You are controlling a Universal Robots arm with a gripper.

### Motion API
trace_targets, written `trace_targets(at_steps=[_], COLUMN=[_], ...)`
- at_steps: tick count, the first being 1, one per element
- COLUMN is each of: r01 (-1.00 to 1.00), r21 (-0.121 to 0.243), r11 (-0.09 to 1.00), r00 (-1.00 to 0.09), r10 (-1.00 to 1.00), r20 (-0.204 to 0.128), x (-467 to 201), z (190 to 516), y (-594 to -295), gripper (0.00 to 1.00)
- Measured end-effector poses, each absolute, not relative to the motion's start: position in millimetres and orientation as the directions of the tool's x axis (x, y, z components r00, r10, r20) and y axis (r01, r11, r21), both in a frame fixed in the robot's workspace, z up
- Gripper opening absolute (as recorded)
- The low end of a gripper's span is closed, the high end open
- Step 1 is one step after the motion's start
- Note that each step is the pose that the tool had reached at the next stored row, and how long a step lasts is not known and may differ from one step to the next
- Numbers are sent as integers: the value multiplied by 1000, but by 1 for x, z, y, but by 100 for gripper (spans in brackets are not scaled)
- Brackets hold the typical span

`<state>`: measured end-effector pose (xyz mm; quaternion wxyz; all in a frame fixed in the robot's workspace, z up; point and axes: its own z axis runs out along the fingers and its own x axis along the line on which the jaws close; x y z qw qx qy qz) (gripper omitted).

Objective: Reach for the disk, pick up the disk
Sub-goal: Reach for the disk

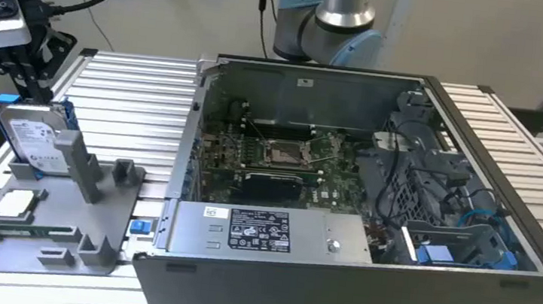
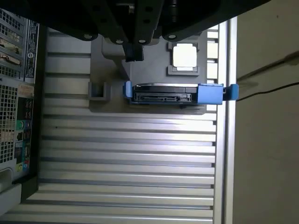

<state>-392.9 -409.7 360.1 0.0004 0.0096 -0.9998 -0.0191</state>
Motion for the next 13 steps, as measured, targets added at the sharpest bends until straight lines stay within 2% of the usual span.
trace_targets(at_steps=[13], r01=[-19], r21=[38], r11=[999], r00=[-1000], r10=[-19], r20=[0], x=[-401], z=[360], y=[-386], gripper=[0])
